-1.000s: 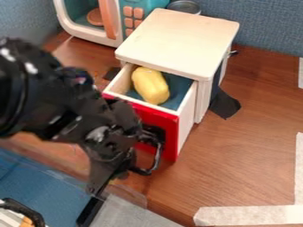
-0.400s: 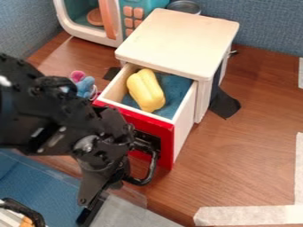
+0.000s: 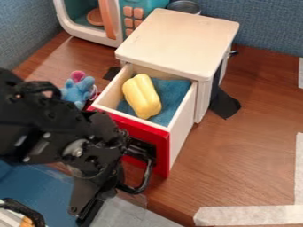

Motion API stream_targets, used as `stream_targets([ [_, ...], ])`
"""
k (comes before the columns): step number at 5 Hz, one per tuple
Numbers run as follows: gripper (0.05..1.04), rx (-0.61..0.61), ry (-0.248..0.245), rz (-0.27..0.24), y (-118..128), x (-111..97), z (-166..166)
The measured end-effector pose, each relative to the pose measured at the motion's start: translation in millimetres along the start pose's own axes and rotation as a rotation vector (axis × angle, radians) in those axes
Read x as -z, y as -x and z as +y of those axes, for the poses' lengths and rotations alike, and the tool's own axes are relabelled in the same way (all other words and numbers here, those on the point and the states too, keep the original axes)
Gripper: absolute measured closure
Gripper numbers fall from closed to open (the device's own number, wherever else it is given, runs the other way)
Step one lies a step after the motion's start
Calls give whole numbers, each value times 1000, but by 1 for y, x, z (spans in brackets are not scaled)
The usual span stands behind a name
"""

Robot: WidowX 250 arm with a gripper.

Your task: Open the drawer

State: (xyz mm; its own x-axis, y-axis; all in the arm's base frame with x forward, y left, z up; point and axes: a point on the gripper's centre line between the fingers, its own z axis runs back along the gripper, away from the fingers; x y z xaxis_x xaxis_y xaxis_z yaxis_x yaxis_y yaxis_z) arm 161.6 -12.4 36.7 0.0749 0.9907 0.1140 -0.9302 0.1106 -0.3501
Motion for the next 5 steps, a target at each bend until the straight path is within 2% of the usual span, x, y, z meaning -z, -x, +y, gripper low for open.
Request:
stream_targets([
  [1,669,51,-37,5,-7,-3,5],
  [2,349,109,-49,-11,-12,-6,1],
  [3,98,197,-49,-39,-19,-17,-10],
  [4,81,273,-35,-43,-22,-36,-20],
  [5,83,337,-55,-1,-24,-50,-26],
])
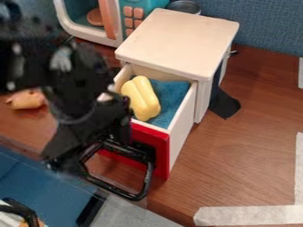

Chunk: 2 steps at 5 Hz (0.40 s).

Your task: Open the drawer

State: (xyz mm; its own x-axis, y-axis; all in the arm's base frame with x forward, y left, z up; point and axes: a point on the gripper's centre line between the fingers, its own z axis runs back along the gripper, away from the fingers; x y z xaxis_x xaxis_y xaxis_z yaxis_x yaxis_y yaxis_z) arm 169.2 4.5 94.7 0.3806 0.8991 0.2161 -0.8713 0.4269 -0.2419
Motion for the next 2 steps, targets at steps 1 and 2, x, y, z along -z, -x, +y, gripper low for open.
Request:
stream_targets([
  [1,83,64,-30,43,-4,-17,-7],
  [2,83,165,-41,85,-14,-27,-18],
])
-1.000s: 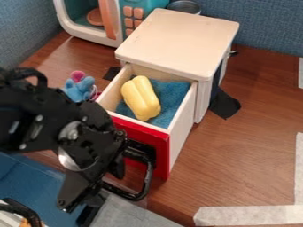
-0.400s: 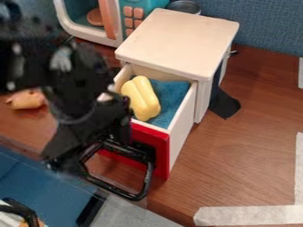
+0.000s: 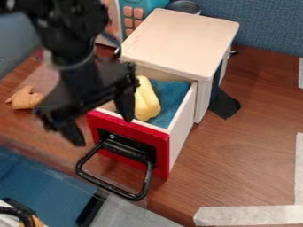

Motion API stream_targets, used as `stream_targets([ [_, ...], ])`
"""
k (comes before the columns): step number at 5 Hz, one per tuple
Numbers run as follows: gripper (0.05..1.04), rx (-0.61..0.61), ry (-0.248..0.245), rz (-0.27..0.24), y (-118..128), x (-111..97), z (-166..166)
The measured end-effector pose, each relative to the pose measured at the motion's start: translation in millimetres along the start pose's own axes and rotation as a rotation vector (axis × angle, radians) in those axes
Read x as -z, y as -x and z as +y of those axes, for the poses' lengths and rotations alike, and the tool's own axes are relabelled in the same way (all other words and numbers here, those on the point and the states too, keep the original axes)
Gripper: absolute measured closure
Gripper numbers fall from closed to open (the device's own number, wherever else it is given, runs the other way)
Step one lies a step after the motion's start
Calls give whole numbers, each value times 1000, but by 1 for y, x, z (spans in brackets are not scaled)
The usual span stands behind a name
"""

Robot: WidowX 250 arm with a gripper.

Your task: Open the drawer

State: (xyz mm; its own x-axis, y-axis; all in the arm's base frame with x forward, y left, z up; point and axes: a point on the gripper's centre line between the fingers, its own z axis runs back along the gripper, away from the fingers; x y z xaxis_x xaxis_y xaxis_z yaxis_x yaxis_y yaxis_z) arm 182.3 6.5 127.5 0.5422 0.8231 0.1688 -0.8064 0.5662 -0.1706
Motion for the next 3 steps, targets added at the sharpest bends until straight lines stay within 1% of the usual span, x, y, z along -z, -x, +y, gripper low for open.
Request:
stream_targets([
  [1,83,106,-19,10,-12,3,-12],
  [3,83,262,-3,-55,-34,-7,-41],
])
